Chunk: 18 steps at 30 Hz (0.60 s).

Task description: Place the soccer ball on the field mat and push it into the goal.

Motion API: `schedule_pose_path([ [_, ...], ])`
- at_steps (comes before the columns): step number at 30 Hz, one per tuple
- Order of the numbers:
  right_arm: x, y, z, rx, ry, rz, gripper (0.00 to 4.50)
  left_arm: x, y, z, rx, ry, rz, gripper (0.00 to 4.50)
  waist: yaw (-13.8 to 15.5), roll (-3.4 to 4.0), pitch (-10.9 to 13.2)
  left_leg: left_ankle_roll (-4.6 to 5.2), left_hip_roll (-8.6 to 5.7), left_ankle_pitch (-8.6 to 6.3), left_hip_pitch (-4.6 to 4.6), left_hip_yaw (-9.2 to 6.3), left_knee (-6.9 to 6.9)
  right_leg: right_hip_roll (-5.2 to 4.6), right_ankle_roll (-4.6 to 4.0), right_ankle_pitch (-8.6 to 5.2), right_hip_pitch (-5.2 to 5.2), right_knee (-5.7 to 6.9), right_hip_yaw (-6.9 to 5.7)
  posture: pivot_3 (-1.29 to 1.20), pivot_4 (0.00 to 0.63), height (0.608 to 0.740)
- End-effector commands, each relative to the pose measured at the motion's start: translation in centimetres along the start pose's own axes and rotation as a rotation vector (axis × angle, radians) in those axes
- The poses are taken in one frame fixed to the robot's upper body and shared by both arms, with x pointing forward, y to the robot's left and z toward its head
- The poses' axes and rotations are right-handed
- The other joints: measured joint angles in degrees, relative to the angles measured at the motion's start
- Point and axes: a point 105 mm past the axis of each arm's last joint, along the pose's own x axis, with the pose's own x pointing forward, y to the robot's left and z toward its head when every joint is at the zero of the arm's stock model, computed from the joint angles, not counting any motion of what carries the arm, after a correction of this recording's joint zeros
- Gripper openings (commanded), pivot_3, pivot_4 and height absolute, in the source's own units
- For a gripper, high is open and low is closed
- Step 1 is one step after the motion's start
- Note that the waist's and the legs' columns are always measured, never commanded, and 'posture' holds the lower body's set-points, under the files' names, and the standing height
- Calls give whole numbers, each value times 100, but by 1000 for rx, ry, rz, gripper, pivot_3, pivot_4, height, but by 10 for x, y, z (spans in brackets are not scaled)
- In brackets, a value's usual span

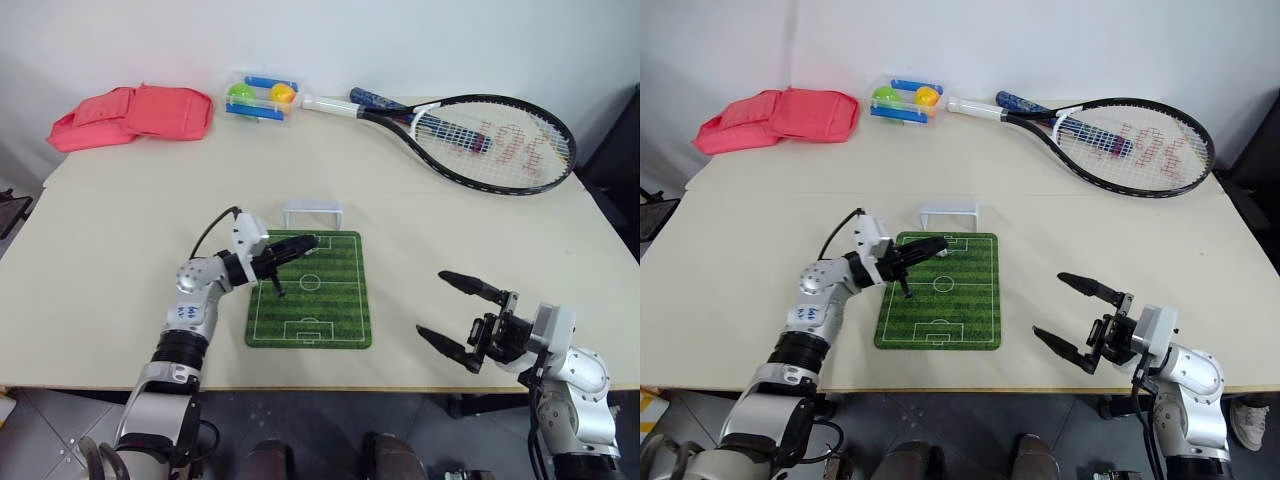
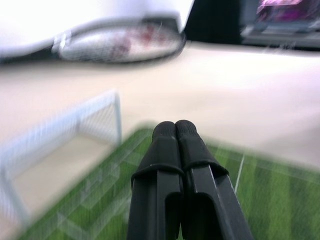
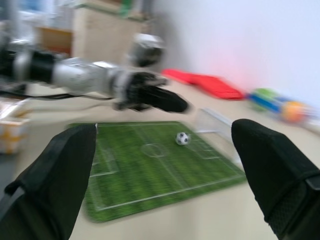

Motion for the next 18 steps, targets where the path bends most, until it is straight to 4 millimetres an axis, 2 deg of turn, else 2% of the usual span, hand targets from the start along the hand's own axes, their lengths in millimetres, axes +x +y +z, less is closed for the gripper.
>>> schedule_pose_path([
  [1,2,-14,13,-80,-36,-80,4500,-25,8,25,54,-38,5,30,-35,0,0,-1,1,0,0,0,-1,1,-1,0,-1,0,0,0,150,740],
  [3,3,-19,10,-87,-29,-106,4500,-39,13,34,75,-28,31,30,-29,0,0,0,1,0,-1,-2,4,0,0,0,0,1,0,0,150,740],
  [7,7,-36,3,-94,-5,-171,4500,-86,22,46,70,55,126,30,-52,1,0,0,1,0,1,-2,8,0,1,1,2,4,8,0,150,740],
  [12,11,-47,-1,-95,9,-191,4500,-136,14,28,20,188,283,30,-51,6,3,1,2,-3,5,-2,-5,0,-2,-1,0,2,12,0,150,740],
  [18,15,-51,-3,-87,10,-174,4500,-168,13,21,14,256,497,30,-1,5,4,1,3,-3,2,-6,3,-1,-2,-1,1,4,9,0,150,740],
])
